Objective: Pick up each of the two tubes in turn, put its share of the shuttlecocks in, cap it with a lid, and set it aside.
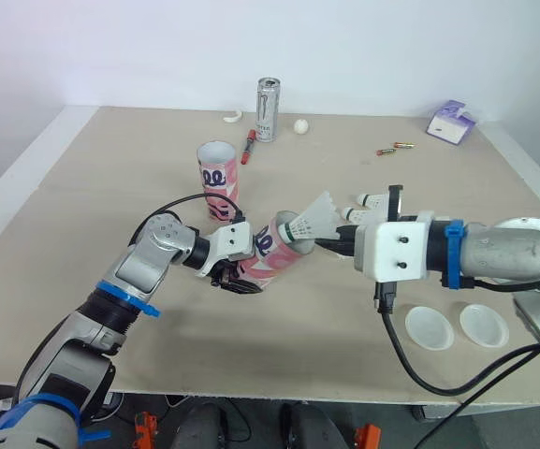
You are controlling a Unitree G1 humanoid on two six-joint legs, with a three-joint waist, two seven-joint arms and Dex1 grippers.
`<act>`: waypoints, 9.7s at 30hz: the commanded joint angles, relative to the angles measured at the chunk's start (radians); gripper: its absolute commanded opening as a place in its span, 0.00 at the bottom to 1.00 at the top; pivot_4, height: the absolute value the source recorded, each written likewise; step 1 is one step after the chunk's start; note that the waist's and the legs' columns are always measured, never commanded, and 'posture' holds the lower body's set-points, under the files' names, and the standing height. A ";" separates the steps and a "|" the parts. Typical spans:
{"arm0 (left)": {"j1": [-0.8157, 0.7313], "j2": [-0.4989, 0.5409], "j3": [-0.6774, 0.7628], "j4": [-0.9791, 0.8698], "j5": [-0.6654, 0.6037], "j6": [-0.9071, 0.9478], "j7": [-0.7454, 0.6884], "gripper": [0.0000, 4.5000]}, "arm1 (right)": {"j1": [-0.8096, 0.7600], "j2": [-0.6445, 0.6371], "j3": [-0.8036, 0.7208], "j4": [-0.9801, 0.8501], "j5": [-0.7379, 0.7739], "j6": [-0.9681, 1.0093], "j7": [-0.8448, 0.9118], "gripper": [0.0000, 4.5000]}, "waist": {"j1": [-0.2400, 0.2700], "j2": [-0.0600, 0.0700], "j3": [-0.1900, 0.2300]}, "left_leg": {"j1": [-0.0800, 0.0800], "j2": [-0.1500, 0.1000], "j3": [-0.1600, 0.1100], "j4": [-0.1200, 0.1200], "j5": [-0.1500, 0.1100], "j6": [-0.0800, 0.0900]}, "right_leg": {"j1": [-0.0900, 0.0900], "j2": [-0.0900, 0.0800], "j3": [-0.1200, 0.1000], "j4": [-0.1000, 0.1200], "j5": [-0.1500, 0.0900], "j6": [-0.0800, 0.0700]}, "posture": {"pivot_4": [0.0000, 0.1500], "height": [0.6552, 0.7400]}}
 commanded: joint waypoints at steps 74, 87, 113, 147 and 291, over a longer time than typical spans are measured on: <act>0.093 0.076 -0.021 -0.154 -0.022 0.102 -0.018 0.67 | 0.015 0.873 -0.269 0.500 0.162 0.511 -0.782 0.01 | -0.024 0.001 -0.002 | 0.001 0.007 -0.001 0.000 0.002 -0.003 | -0.001 0.010 0.003 0.004 0.007 -0.008 | 1.00 1.00; 0.089 0.073 -0.022 -0.149 -0.021 0.100 -0.022 0.67 | -0.001 0.526 -0.216 0.145 0.173 0.468 -0.505 0.01 | -0.025 0.003 -0.001 | 0.000 0.004 -0.001 0.000 0.002 -0.003 | -0.001 0.008 0.003 0.003 0.006 -0.006 | 1.00 1.00; 0.075 0.045 -0.025 -0.134 -0.014 0.095 -0.032 0.67 | 0.005 0.134 -0.029 -0.016 -0.030 -0.104 0.038 0.38 | -0.014 0.003 -0.002 | 0.001 0.001 0.000 0.004 0.000 0.000 | 0.002 0.003 0.003 0.002 0.000 0.000 | 1.00 1.00; 0.066 0.050 -0.031 -0.131 -0.014 0.084 -0.053 0.67 | 0.455 0.490 -0.576 0.434 0.297 0.239 -0.320 0.99 | -0.002 0.005 -0.004 | 0.007 0.003 -0.001 0.000 -0.001 0.001 | 0.005 0.007 0.004 0.003 0.001 0.001 | 1.00 1.00; 0.146 -0.100 0.056 0.040 -0.020 -0.156 0.120 0.67 | -0.299 0.107 -0.201 0.323 0.213 0.610 0.413 0.02 | 0.012 0.007 -0.003 | -0.004 -0.001 0.000 0.012 0.002 -0.002 | 0.003 -0.015 -0.012 0.000 0.009 -0.008 | 1.00 1.00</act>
